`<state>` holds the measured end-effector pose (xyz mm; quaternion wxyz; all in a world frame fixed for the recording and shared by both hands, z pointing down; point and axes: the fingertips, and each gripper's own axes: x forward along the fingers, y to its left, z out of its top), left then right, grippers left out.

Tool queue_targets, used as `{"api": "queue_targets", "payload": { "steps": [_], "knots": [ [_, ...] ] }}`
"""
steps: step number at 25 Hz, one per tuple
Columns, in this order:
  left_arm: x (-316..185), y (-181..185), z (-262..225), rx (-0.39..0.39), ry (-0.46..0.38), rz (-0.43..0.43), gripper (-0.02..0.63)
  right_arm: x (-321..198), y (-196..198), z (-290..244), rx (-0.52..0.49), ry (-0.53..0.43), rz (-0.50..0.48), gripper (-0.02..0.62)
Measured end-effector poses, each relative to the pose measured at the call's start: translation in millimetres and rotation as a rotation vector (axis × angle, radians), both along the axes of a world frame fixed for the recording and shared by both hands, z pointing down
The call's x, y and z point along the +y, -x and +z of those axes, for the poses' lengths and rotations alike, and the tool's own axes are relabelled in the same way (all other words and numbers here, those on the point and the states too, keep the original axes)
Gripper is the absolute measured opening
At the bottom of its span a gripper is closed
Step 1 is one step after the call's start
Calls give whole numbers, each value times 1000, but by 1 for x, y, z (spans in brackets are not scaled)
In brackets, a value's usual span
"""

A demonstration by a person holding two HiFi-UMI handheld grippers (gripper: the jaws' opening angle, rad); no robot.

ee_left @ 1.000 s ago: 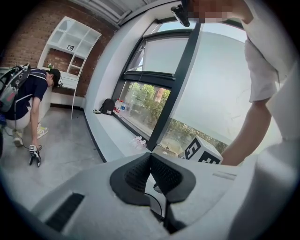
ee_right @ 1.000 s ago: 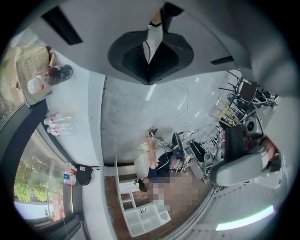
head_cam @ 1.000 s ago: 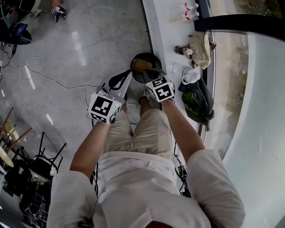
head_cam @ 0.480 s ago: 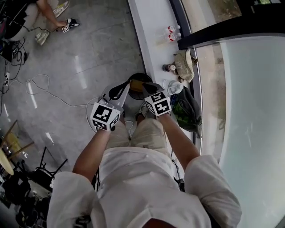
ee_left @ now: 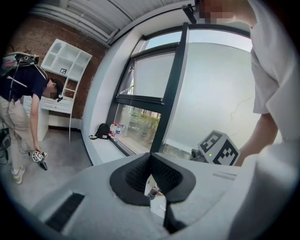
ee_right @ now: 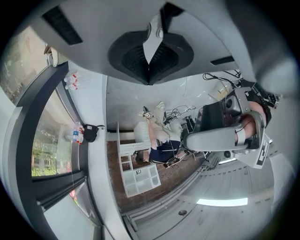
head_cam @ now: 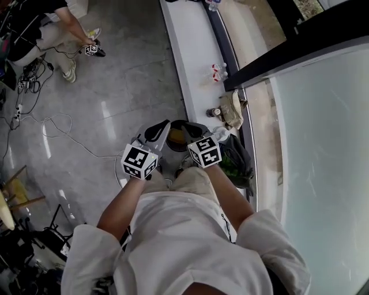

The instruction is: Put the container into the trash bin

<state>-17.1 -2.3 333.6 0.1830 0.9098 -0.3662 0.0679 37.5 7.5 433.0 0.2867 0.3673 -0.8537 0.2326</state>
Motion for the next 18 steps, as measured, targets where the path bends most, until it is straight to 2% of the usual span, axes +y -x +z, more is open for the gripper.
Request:
{"api": "queue_targets", "payload": {
  "steps": [8, 14, 18],
  "knots": [
    [-5, 17, -54, 25, -87, -65, 17, -15, 0, -76, -98, -119, 30, 2],
    [-6, 30, -106, 47, -178, -103, 17, -15, 3, -136, -115, -259, -21, 2],
    [-7, 38, -138, 51, -240, -122, 17, -10, -5, -174, -157, -320, 7, 2]
  ]
}}
